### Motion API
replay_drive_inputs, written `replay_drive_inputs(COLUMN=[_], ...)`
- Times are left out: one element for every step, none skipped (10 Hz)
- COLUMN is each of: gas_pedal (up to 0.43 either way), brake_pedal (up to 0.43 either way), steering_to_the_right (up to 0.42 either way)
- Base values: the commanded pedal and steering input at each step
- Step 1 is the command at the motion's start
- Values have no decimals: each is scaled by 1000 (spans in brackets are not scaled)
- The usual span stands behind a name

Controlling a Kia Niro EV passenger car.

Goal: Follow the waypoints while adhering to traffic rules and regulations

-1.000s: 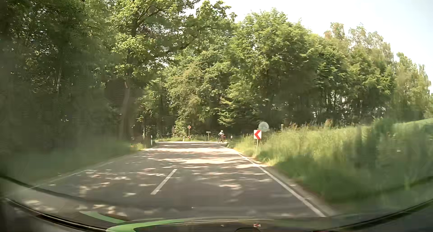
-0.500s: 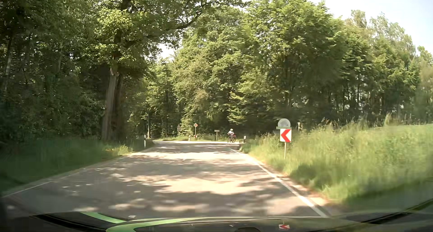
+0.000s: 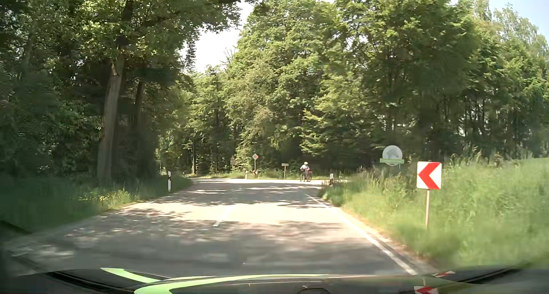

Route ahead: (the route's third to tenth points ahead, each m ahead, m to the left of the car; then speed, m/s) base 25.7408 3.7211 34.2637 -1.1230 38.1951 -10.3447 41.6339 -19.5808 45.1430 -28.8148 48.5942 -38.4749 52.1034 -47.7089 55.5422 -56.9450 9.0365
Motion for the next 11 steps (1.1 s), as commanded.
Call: replay_drive_inputs(gas_pedal=[0, 0, 0, 0, 0, 0, 0, 0, 0, 0, 0], brake_pedal=[256, 262, 262, 262, 262, 262, 262, 262, 262, 256, 256], steering_to_the_right=[-30, -29, -28, -28, -26, -24, -22, -20, -17, -13, -9])
